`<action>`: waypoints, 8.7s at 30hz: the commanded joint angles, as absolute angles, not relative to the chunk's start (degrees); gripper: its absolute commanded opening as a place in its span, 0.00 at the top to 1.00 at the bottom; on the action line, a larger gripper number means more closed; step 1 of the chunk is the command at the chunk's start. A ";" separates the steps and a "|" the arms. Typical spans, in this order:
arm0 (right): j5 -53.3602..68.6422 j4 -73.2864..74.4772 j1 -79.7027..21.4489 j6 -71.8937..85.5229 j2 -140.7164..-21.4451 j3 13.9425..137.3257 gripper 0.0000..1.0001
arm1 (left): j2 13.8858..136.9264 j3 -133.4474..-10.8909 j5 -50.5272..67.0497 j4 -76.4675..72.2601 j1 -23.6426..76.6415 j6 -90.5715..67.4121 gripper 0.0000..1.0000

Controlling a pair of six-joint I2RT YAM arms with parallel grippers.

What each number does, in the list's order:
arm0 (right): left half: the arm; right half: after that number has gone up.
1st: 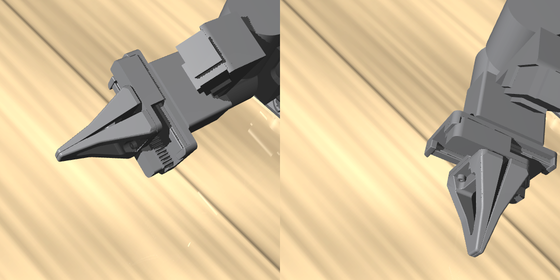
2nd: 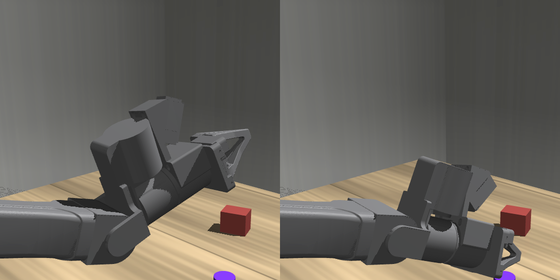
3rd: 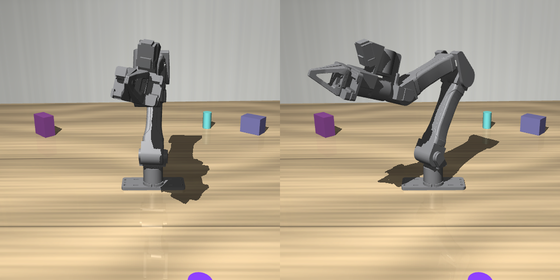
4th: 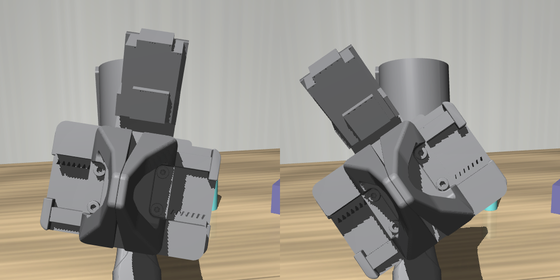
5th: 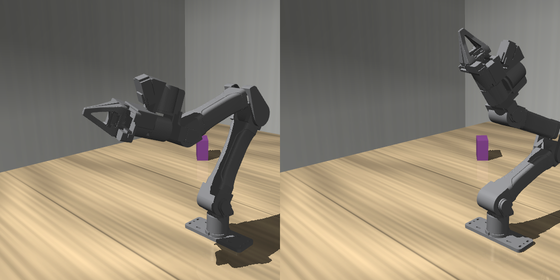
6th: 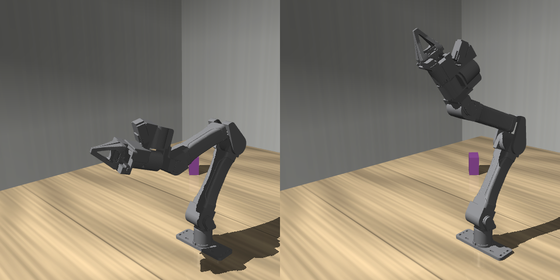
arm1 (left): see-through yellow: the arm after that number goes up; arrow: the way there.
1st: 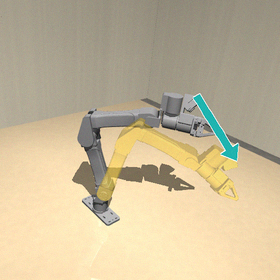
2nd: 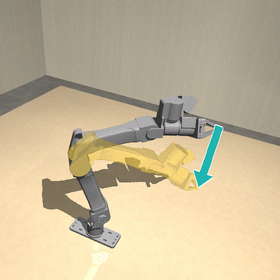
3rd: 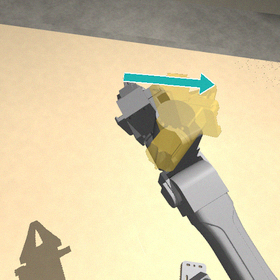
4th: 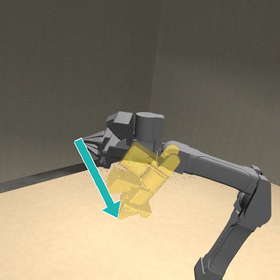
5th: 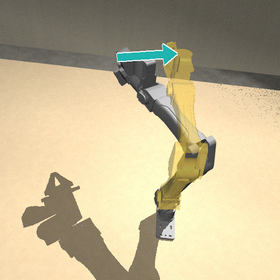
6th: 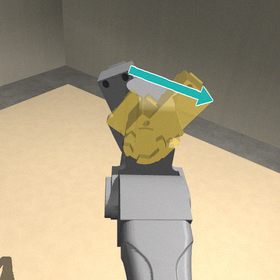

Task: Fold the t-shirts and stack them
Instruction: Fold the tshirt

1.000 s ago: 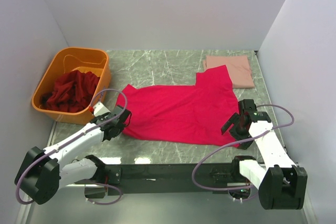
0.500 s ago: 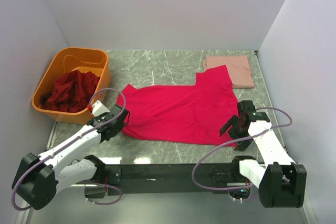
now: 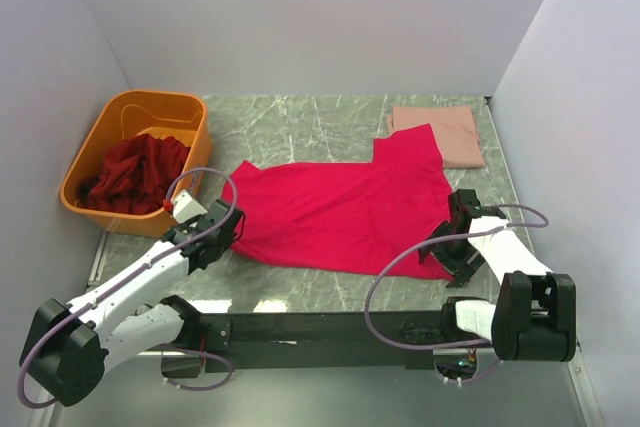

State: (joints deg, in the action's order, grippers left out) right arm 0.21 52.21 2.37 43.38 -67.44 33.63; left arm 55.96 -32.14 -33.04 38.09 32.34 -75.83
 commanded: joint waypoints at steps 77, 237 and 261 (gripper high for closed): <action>-0.18 37.43 6.15 18.46 -87.17 123.19 1.00 | 79.79 -92.51 -33.95 -0.53 13.98 -29.00 0.99; -5.28 18.29 -6.59 17.42 -97.01 81.02 0.13 | 127.27 -96.34 -28.74 50.10 16.26 -63.28 0.90; -9.49 35.07 -5.63 5.80 -138.51 128.06 0.19 | 121.46 -91.67 -24.43 44.38 16.26 -58.45 0.99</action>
State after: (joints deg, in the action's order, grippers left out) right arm -10.79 33.15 -6.46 7.42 -137.67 125.40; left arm 122.91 -92.90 -27.29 42.87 16.25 -59.20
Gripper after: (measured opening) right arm 0.814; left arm 0.021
